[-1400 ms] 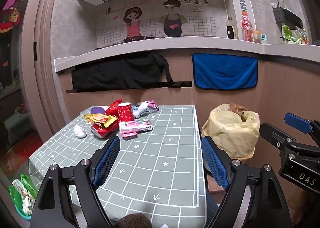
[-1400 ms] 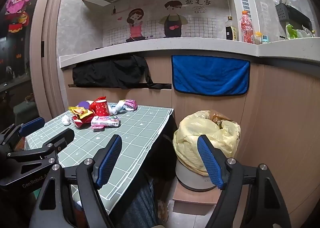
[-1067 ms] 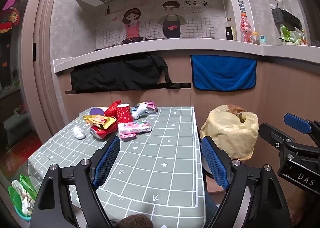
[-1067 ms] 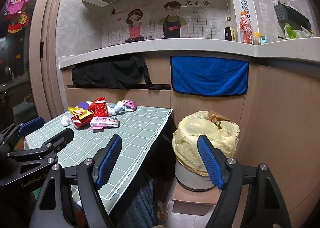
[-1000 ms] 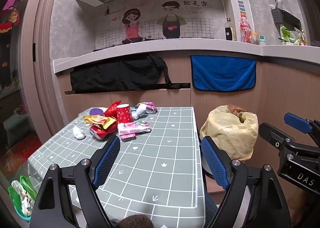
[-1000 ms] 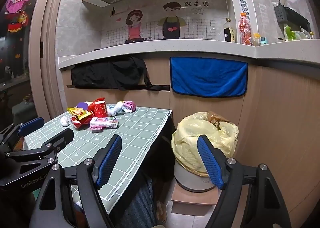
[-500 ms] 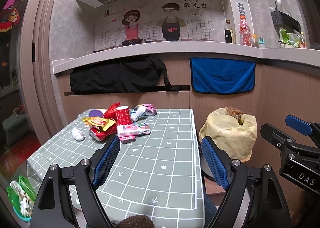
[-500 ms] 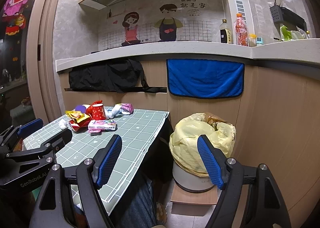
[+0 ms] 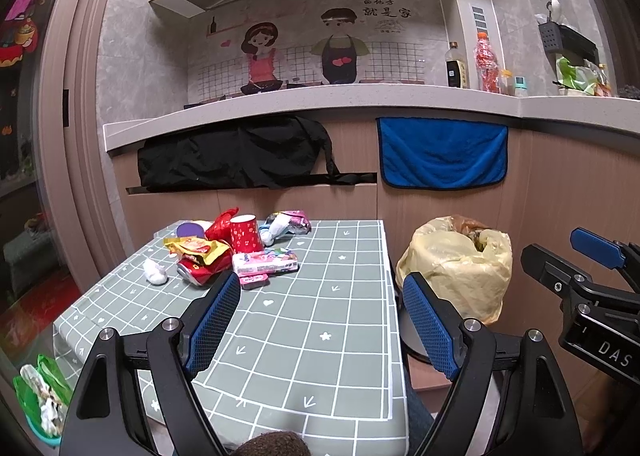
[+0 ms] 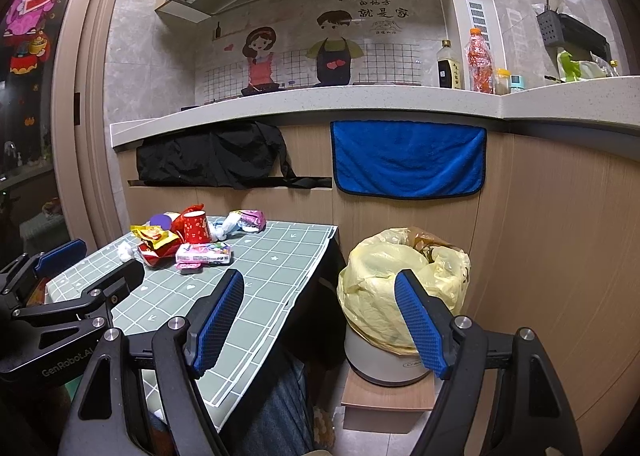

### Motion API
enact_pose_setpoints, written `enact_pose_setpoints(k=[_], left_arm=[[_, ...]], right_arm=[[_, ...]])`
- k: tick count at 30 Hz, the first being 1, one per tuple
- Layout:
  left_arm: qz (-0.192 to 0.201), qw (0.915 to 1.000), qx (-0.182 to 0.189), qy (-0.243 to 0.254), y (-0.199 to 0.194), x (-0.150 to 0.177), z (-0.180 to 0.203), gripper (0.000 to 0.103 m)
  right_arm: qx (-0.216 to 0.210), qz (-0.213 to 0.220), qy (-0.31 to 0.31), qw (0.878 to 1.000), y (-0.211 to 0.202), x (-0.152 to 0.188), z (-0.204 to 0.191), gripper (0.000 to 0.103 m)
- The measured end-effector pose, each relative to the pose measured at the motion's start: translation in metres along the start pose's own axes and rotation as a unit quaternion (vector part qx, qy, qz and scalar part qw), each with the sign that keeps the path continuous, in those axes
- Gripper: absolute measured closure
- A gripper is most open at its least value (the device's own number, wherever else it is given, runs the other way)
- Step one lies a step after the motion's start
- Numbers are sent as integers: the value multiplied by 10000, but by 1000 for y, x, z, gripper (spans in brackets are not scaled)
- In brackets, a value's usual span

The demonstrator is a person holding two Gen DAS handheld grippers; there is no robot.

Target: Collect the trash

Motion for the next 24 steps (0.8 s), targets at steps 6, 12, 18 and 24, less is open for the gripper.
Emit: enact_pose_setpoints(k=[6, 12, 18, 24], left_arm=[[8, 10000, 0, 2, 0, 0, 0, 20], [27, 10000, 6, 2, 1, -3, 3, 20], [26, 10000, 8, 0, 1, -3, 2, 20], [26, 10000, 8, -2, 1, -3, 2, 20]], right_arm=[[-29, -9, 16, 10000, 0, 1, 0, 27], [-28, -3, 15, 10000, -1, 2, 0, 27], [-26, -5, 3, 10000, -1, 2, 0, 27], [-28, -10, 4, 10000, -1, 1, 0, 27]])
Point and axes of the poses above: each gripper's, at about its wrist camera, not at the fingertips, and y roughly the way its jaws point, z to its right, x to its underside, the point moved 2 cm from there along y, roughly the way its jaws point, and after that the axes turned 12 degrees about x, right-handed, at the moved point
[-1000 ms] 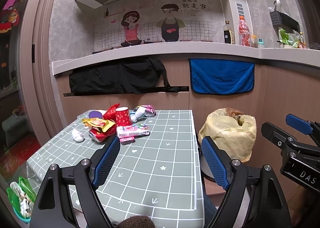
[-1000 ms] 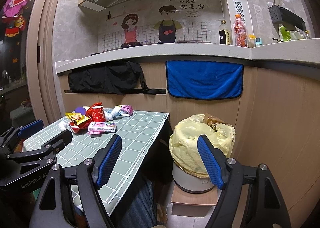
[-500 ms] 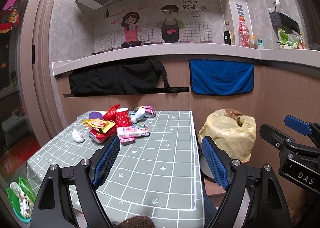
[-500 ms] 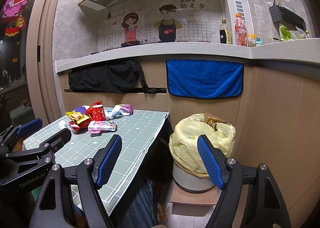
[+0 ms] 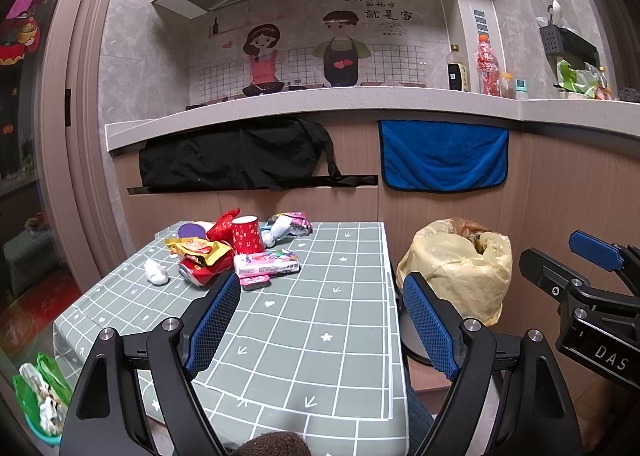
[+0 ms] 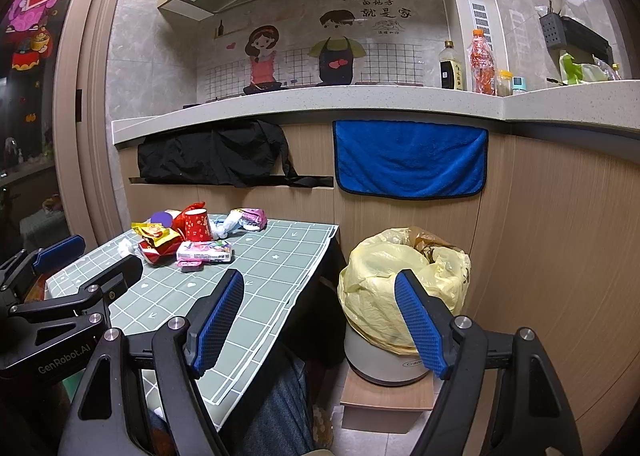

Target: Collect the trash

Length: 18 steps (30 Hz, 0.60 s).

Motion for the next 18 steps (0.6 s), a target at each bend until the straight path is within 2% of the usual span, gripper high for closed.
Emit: enact_pose_setpoints(k=[18], left_arm=[[10, 10000, 7, -2, -1, 2, -1, 20]], right_arm=[[4, -20, -27, 10000, 0, 1, -2, 27]])
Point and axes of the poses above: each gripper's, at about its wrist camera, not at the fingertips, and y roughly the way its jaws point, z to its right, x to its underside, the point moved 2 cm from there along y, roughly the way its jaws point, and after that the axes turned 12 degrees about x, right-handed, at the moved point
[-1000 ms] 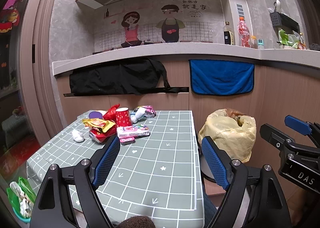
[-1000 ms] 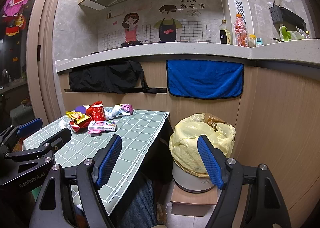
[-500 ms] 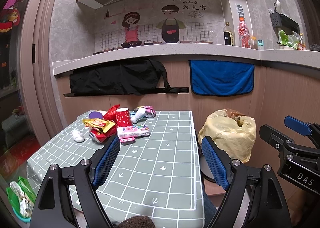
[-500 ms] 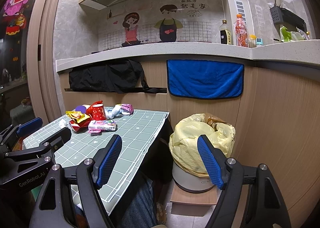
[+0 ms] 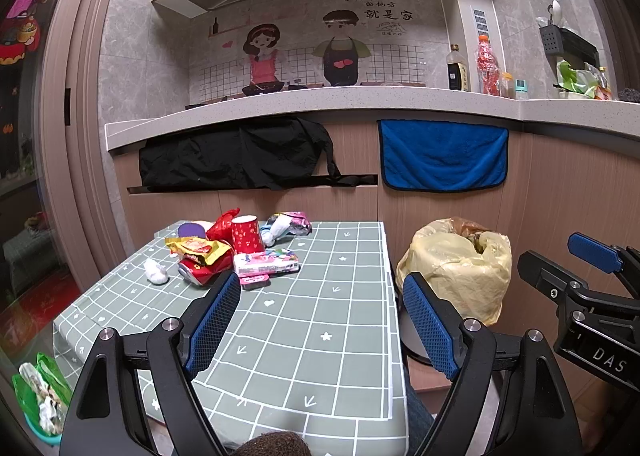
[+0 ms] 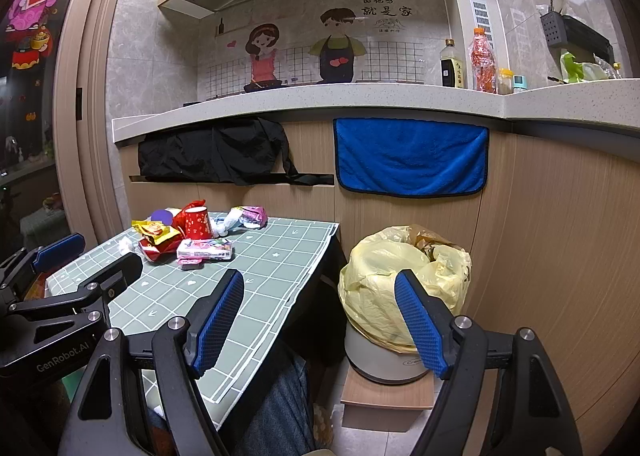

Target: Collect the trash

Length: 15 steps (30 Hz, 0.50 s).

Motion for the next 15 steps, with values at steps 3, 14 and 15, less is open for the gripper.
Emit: enact_pose_setpoints(k=[3, 14, 15], left_arm=[[2, 10000, 1, 0, 0, 0, 0, 20], [7, 10000, 44, 0, -1, 0, 3, 20], [13, 10000, 50, -9, 0, 0, 3, 20]], right_arm=[[0, -4, 3, 10000, 0, 0, 0, 27], [21, -14, -41, 10000, 1, 3, 0, 27], [27, -8, -35, 10000, 2, 2, 0, 27]])
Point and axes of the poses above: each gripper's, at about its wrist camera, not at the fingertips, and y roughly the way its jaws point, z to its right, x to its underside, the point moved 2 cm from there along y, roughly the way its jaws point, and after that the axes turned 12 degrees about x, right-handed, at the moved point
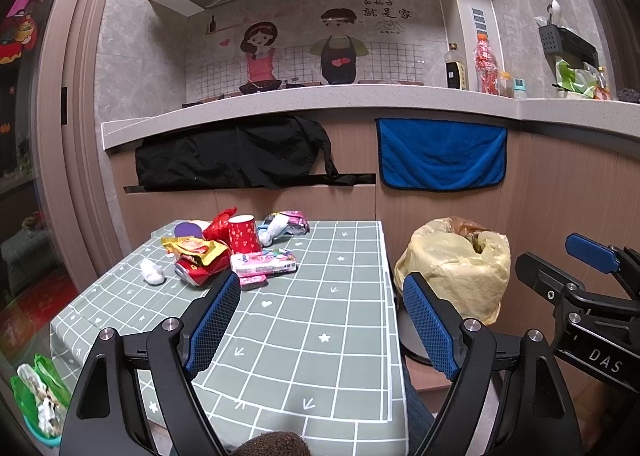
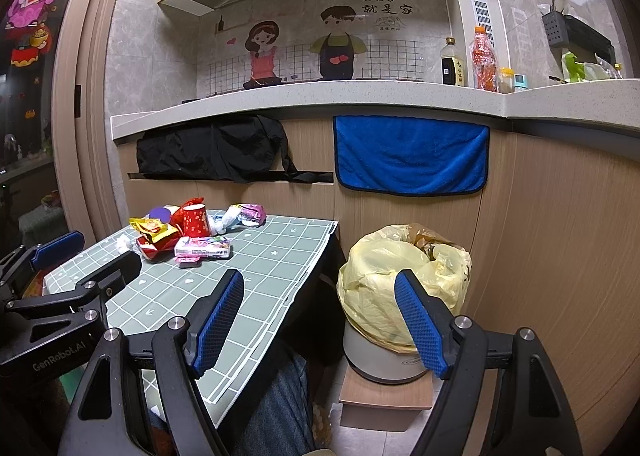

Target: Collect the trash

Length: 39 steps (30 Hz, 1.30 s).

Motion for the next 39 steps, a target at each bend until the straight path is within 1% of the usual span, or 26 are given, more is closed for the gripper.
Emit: enact_pose_setpoints(k=[3, 8, 10, 12, 17, 19, 22, 26, 27, 30, 31, 33, 36, 37, 39], left_arm=[[-31, 10000, 40, -60, 7, -4, -6, 20], [-29, 9998, -18, -182, 22, -11, -37, 20], [-125, 9994, 60, -310, 33, -14, -63, 20], [-224, 9989, 8, -412, 43, -15, -87, 20], [-233, 9963, -443, -703, 65, -18, -163, 20], [-256, 9938, -578, -920, 72, -16, -199, 20], [-470, 9897, -543, -1241, 88, -10, -251, 19], [-721, 9850, -742, -1383, 104, -3, -299, 19], [-800, 9837, -732, -1434, 107, -1, -307, 19], [-1128, 9767, -550, -1742, 121, 9, -330, 19], [-1191, 9735, -472, -1894, 126, 13, -338, 19], [-1234, 9699, -420, -2057, 134, 17, -346, 19], [-1201, 9686, -568, -2103, 145, 17, -358, 20], [-1192, 9676, -596, -2145, 152, 17, -364, 24], [-1234, 9642, -719, -2234, 163, 18, -375, 28]], right_arm=[[44, -15, -42, 10000, 5, -1, -2, 27], [31, -66, -198, 9998, 17, -12, -15, 27], [-30, -99, -295, 9995, 25, -18, -25, 27], [-142, -156, -354, 9992, 36, -24, -36, 28], [-514, -219, -436, 9975, 72, -45, -69, 28], [-712, -212, -510, 9959, 94, -56, -90, 28], [-998, -266, -543, 9932, 125, -68, -122, 28], [-1210, -421, -641, 9897, 160, -77, -161, 28], [-1248, -482, -696, 9886, 169, -77, -171, 28], [-1282, -610, -787, 9867, 187, -72, -190, 28], [-1298, -732, -808, 9855, 195, -68, -197, 28], [-1344, -900, -847, 9832, 205, -63, -205, 28], [-1252, -1028, -995, 9818, 213, -54, -212, 29], [-1216, -1046, -1014, 9818, 215, -52, -212, 29], [-1152, -1113, -995, 9821, 219, -48, -210, 29]])
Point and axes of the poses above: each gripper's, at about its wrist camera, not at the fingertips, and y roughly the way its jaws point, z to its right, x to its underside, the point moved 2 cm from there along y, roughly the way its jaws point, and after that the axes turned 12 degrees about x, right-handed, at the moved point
